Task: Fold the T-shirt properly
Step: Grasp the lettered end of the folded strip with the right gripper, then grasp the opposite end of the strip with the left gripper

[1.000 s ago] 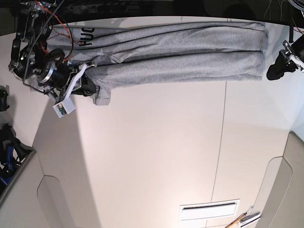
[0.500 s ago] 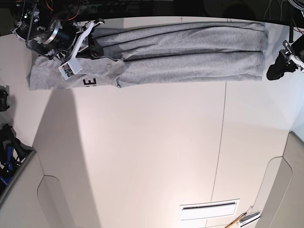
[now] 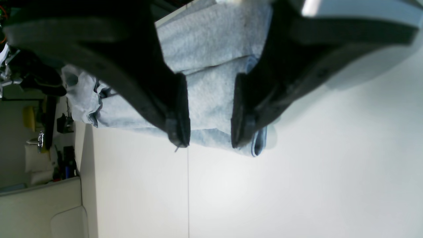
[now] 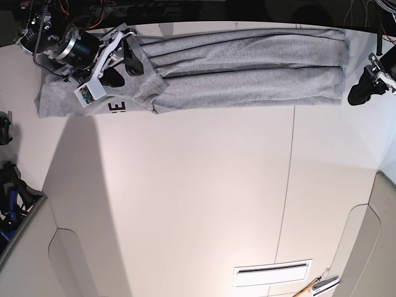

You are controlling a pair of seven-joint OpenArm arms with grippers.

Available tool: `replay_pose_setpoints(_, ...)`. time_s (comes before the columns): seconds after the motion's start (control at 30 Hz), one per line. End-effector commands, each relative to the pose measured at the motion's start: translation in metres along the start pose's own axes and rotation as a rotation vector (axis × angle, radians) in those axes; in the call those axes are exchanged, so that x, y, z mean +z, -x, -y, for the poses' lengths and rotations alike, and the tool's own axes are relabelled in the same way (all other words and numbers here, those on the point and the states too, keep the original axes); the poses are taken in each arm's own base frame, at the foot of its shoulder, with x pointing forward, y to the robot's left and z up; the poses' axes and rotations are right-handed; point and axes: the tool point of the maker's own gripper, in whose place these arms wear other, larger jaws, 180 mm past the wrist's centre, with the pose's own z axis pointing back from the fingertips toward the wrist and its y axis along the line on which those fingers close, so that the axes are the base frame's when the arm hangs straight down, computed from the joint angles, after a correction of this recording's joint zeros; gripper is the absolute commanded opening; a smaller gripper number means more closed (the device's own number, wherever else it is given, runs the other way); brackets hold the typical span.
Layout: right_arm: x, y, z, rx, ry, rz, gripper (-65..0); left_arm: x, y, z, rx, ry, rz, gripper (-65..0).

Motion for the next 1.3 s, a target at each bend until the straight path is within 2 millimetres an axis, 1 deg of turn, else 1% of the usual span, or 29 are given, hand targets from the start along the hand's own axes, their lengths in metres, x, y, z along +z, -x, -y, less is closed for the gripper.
replay_pose_setpoints(0.0, 0.003, -0.012, -0.001, 0.015, -0.004, 0.045, -35.3, 0.005, -0.018, 0.006, -0.035, 0.016, 0.042, -40.5)
replay_pose_setpoints(0.1, 0.003, -0.016, 0.001, 0.023, 0.001, 0.055, -35.3, 0.005, -0.018, 0.006, -0.035, 0.016, 0.046, -40.5)
replay_pose_setpoints(0.2, 0.003, -0.020, 0.006, 0.039, 0.027, 0.058, -35.3, 0.010, -0.023, 0.002, -0.034, 0.001, 0.068, -40.5)
replay_pose_setpoints(0.27, 0.003, -0.022, 0.011, 0.052, 0.052, 0.062, -35.3, 0.015, -0.026, -0.004, -0.036, -0.029, 0.087, -40.3)
replay_pose_setpoints(0.3, 0.003, -0.023, 0.013, 0.054, 0.063, 0.066, -35.3, 0.017, -0.024, -0.010, -0.045, -0.061, 0.076, -38.4)
replay_pose_setpoints(0.37, 0.003, -0.025, 0.018, 0.053, 0.087, 0.067, -35.3, 0.019, -0.015, -0.023, -0.064, -0.127, 0.034, -34.1)
replay_pose_setpoints(0.43, 0.003, -0.027, 0.021, 0.060, 0.103, 0.069, -35.3, 0.021, -0.007, -0.033, -0.060, -0.168, 0.036, -31.2)
replay_pose_setpoints(0.57, 0.003, -0.029, 0.021, 0.061, 0.102, 0.077, -35.3, 0.029, 0.019, -0.051, -0.032, -0.237, 0.013, -30.4)
replay_pose_setpoints(0.67, 0.003, -0.029, 0.021, 0.061, 0.102, 0.080, -35.3, 0.033, 0.037, -0.055, -0.002, -0.248, -0.014, -30.4)
replay_pose_setpoints(0.77, 0.003, -0.029, 0.021, 0.062, 0.103, 0.079, -35.3, 0.034, 0.049, -0.055, 0.020, -0.251, -0.027, -30.4)
replay_pose_setpoints(0.87, 0.003, -0.030, 0.021, 0.062, 0.102, 0.083, -35.3, 0.031, 0.057, -0.052, 0.045, -0.236, -0.025, -30.4)
replay_pose_setpoints(0.93, 0.003, -0.031, 0.021, 0.062, 0.102, 0.088, -35.3, 0.027, 0.061, -0.044, 0.082, -0.192, -0.013, -30.4)
replay_pose_setpoints(1.0, 0.003, -0.032, 0.021, 0.062, 0.102, 0.094, -35.3, 0.022, 0.066, -0.031, 0.129, -0.125, -0.017, -30.4)
replay_pose_setpoints(1.1, 0.003, -0.032, 0.021, 0.062, 0.102, 0.094, -35.3, 0.020, 0.065, -0.017, 0.173, -0.043, -0.005, -30.4)
replay_pose_setpoints(1.27, 0.003, -0.032, 0.021, 0.062, 0.102, 0.094, -35.3, 0.020, 0.062, -0.012, 0.184, -0.017, 0.012, -30.4)
